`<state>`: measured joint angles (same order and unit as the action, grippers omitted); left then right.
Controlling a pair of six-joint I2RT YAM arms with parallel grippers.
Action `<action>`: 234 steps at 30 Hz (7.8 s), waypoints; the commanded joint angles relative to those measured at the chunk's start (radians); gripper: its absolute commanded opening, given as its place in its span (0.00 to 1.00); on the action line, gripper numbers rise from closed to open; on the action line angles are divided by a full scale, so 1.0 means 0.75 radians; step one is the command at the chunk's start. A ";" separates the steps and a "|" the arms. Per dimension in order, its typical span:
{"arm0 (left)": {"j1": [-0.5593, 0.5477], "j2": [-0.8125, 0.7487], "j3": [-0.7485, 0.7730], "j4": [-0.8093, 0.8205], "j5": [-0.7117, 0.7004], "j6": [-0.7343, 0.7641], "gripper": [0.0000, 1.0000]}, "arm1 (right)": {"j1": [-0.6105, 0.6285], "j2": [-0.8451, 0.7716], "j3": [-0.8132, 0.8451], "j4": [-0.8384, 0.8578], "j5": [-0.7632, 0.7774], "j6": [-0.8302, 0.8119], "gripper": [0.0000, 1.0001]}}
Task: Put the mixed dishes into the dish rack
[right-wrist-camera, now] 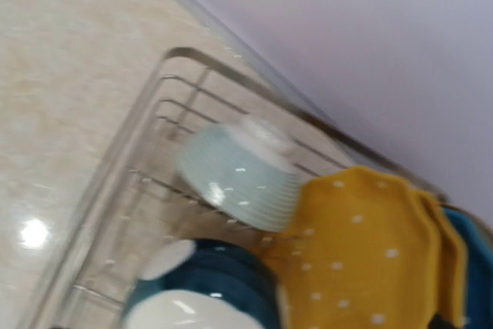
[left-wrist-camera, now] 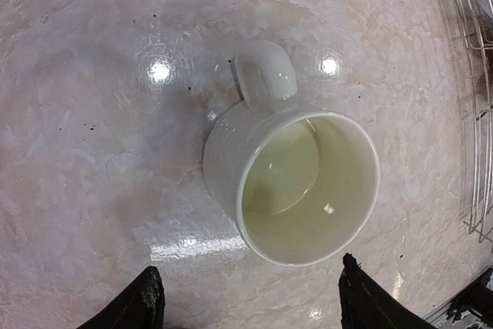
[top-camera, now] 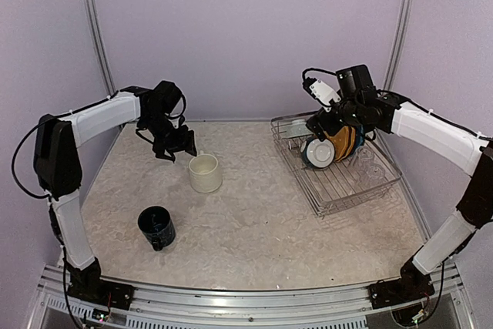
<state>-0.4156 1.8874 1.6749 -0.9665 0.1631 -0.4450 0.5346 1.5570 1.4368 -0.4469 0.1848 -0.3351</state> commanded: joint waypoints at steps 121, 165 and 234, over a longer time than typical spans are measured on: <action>-0.338 -0.537 -0.699 1.180 0.741 0.264 0.71 | 0.120 -0.262 -0.160 0.128 -0.901 0.675 0.00; -0.326 -0.603 -0.644 0.941 0.355 0.214 0.98 | -0.147 0.455 0.342 -0.970 -0.007 0.071 0.00; -0.301 -0.585 -0.643 0.916 0.341 0.190 0.99 | -0.150 0.500 0.284 -0.947 0.212 0.485 0.44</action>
<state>-0.6468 1.4445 1.1976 -0.2710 0.4282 -0.2920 0.4339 1.9430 1.6531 -1.0962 0.3172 0.0032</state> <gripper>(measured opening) 0.990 0.436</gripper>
